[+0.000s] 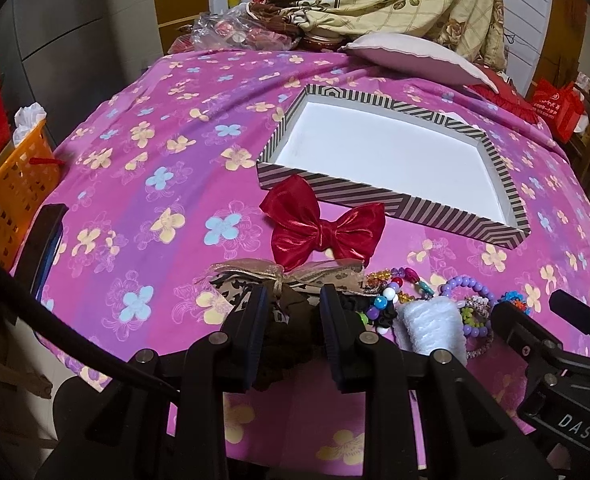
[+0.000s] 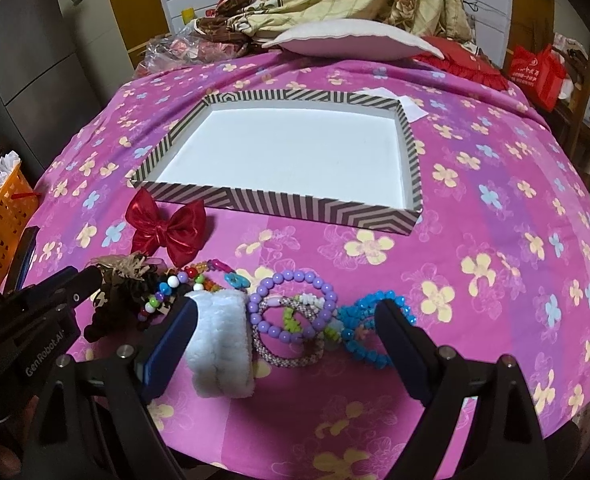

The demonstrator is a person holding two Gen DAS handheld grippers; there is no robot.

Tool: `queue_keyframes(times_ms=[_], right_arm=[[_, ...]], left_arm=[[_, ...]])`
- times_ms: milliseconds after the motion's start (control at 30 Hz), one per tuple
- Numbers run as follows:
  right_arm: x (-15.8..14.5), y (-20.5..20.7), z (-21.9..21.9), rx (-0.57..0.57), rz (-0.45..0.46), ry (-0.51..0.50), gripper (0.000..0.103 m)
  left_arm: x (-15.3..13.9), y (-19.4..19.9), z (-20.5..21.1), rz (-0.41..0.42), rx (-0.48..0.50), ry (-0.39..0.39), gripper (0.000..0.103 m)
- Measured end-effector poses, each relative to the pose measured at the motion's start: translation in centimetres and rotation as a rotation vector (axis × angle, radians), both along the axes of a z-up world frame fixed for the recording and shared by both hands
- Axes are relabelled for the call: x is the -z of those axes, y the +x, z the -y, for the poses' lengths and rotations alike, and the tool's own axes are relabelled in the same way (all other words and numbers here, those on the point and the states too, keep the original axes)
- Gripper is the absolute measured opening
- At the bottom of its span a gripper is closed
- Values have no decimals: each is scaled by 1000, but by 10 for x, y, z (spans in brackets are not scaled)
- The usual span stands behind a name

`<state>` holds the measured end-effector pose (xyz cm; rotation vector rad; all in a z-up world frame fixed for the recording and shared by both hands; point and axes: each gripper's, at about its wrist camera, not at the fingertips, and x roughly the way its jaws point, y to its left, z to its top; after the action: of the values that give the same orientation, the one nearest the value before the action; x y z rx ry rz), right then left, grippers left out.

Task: Organize jewelry
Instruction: 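Hold the leopard-print bow in the left tool above the bracelets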

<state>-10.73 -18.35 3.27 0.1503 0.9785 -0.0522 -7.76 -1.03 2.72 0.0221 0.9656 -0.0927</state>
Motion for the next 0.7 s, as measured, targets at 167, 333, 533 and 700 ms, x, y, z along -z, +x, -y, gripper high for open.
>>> queue_keyframes(times_ms=[167, 333, 533, 700], right_arm=[[1, 0, 1, 4, 4, 4, 92], [2, 0, 2, 0, 0, 9, 92], [4, 0, 1, 1, -5, 10, 92], [6, 0, 0, -4, -9, 6, 92]], left_arm=[[0, 0, 0, -2, -2, 0, 33], [2, -1, -1, -3, -7, -7, 33], [5, 0, -4, -12, -13, -9, 33], [5, 1, -4, -11, -13, -6, 33]])
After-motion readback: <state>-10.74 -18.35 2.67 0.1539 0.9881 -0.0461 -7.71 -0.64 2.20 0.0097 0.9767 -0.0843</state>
